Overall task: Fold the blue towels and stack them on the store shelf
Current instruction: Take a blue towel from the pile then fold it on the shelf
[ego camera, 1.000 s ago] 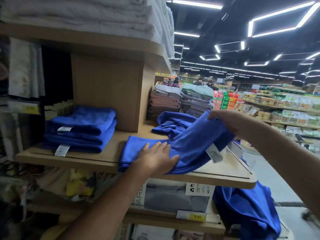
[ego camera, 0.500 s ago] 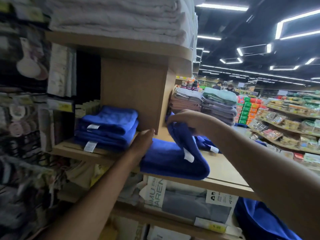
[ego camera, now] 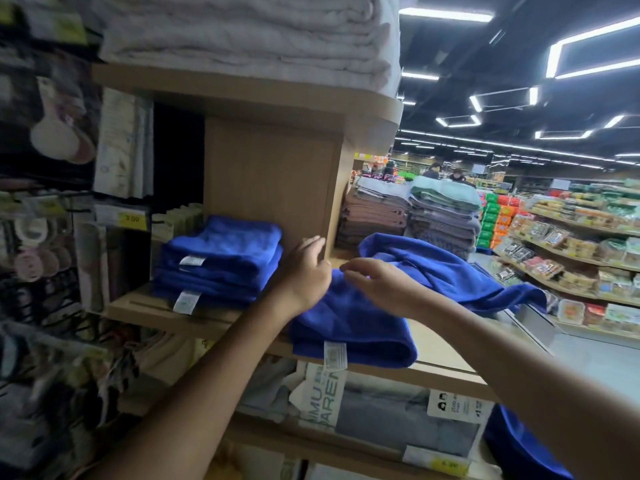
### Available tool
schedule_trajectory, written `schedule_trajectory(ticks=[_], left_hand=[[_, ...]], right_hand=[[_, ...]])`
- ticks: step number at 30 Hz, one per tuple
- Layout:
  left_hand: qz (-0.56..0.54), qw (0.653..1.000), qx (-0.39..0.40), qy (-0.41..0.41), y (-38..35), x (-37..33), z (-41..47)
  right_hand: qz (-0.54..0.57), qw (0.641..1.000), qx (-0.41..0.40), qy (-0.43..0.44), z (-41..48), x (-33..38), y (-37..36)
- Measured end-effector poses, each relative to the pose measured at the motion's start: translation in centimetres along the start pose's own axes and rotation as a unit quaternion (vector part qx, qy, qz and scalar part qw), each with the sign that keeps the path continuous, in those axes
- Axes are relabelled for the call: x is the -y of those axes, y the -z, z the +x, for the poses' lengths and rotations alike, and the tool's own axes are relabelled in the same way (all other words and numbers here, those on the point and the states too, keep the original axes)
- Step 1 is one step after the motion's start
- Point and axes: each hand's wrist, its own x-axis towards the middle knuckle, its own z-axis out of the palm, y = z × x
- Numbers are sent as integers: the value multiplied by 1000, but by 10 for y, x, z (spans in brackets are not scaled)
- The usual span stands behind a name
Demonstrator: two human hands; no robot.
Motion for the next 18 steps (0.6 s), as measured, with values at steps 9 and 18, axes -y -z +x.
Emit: schedule_trajectory(ticks=[9,18], left_hand=[[248,940,232,17,-19,16,-14],[247,941,230,26,-16,12,-24]], right_hand=[[-71,982,167,-47,-34,-31,-9],[-16,999,-1,-31,-42,-48,-18]])
